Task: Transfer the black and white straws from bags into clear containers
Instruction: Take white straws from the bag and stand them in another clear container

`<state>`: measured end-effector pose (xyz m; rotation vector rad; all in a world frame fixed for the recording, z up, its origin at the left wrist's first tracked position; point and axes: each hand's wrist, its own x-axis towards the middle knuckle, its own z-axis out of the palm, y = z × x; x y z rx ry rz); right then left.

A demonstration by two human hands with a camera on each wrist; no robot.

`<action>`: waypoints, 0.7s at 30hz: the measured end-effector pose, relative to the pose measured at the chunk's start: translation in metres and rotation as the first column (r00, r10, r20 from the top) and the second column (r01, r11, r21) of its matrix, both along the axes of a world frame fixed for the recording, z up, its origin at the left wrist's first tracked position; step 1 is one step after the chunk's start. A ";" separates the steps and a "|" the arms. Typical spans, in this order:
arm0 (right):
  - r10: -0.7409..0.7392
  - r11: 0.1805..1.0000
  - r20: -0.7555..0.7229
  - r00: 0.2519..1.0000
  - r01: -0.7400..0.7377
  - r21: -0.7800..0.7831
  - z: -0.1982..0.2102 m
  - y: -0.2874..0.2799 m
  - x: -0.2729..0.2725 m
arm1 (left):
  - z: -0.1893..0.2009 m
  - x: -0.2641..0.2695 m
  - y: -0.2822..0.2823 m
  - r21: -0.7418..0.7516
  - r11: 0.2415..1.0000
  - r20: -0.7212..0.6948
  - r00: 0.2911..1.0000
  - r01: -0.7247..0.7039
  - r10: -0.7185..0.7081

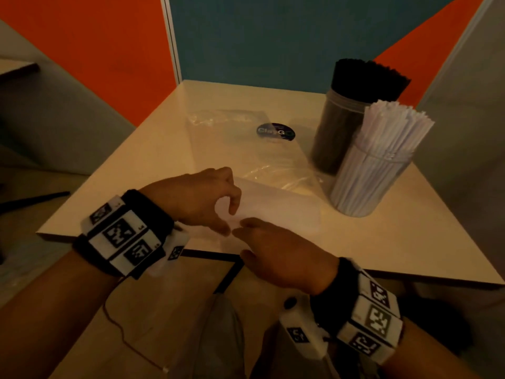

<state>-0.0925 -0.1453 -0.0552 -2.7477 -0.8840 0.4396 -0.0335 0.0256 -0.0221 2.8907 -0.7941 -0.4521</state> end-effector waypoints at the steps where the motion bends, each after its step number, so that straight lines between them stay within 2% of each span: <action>1: -0.030 1.000 0.010 0.999 0.030 -0.004 -0.001 0.001 0.001 | -0.003 -0.002 0.000 0.052 0.999 -0.012 1.000 -0.007 0.008; 3: -0.101 0.995 0.060 0.993 0.101 0.000 -0.002 0.001 0.003 | -0.009 -0.003 0.003 0.100 0.995 -0.020 0.999 -0.030 0.032; 7: -0.188 0.975 0.198 0.962 0.207 -0.079 -0.006 0.002 0.019 | -0.010 -0.001 0.008 0.091 0.994 0.017 0.998 -0.060 0.059; 11: -0.235 0.969 0.203 0.951 0.247 -0.033 -0.002 -0.002 0.031 | -0.007 -0.001 0.006 0.065 0.996 0.044 0.998 -0.055 0.052; 14: -0.284 0.958 0.216 0.934 0.267 0.103 0.010 -0.010 0.033 | -0.005 0.001 0.006 -0.052 0.997 0.123 0.991 -0.055 0.061; 17: -0.304 0.944 0.361 0.882 0.226 0.243 0.017 -0.011 0.019 | -0.003 0.004 0.005 -0.193 0.979 0.203 0.973 -0.071 0.110; 18: -0.284 0.941 0.365 0.887 0.185 0.282 0.017 -0.009 0.011 | -0.002 0.005 0.005 -0.219 0.973 0.211 0.970 -0.072 0.120; 19: -0.249 0.945 0.329 0.911 0.154 0.289 0.016 -0.005 0.004 | -0.001 0.005 0.004 -0.245 0.967 0.209 0.970 -0.070 0.123; 21: -0.163 0.972 0.218 0.962 0.119 0.202 0.012 0.004 -0.003 | 0.001 0.005 0.001 -0.304 0.951 0.187 0.975 -0.061 0.123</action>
